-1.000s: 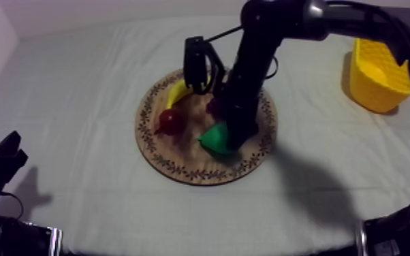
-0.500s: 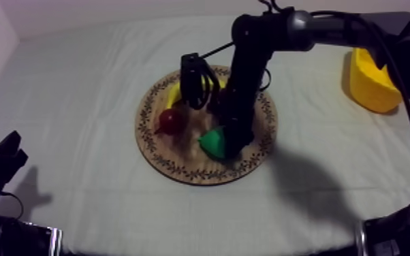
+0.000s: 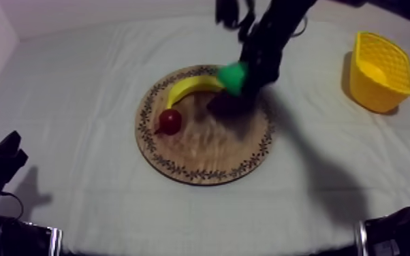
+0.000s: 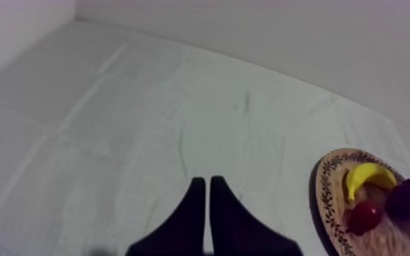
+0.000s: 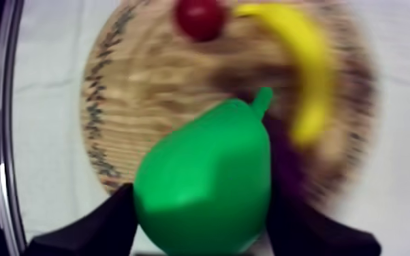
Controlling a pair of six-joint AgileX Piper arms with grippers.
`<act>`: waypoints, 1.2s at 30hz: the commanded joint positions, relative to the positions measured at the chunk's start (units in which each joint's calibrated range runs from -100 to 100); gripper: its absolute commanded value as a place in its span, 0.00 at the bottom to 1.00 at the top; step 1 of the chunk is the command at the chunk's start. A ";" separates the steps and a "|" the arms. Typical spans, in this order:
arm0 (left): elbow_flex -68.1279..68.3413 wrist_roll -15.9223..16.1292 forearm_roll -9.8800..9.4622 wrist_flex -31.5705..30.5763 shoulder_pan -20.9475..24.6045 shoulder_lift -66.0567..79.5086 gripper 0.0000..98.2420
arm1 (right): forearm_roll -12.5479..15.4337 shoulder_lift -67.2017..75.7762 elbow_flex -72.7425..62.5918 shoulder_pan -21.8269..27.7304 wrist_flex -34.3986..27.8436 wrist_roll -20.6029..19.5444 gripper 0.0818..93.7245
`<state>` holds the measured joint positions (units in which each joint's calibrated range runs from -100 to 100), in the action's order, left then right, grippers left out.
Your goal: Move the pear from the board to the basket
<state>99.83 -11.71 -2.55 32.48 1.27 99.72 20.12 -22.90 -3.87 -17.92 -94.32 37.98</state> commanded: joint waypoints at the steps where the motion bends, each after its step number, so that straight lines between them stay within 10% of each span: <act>1: -0.05 0.01 -0.01 0.01 0.00 0.02 0.00 | -0.19 3.26 -3.57 4.40 0.22 -0.53 0.46; 18: -0.05 0.01 -0.01 0.01 0.00 0.02 0.00 | -3.76 3.31 -16.39 25.77 6.87 -6.89 0.46; 36: -0.05 0.01 -0.01 0.01 0.00 0.02 0.00 | -11.31 4.08 0.00 29.75 23.41 -11.55 0.72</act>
<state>99.83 -11.71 -2.55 32.48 1.27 99.72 9.04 -19.51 -4.79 11.70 -71.48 26.83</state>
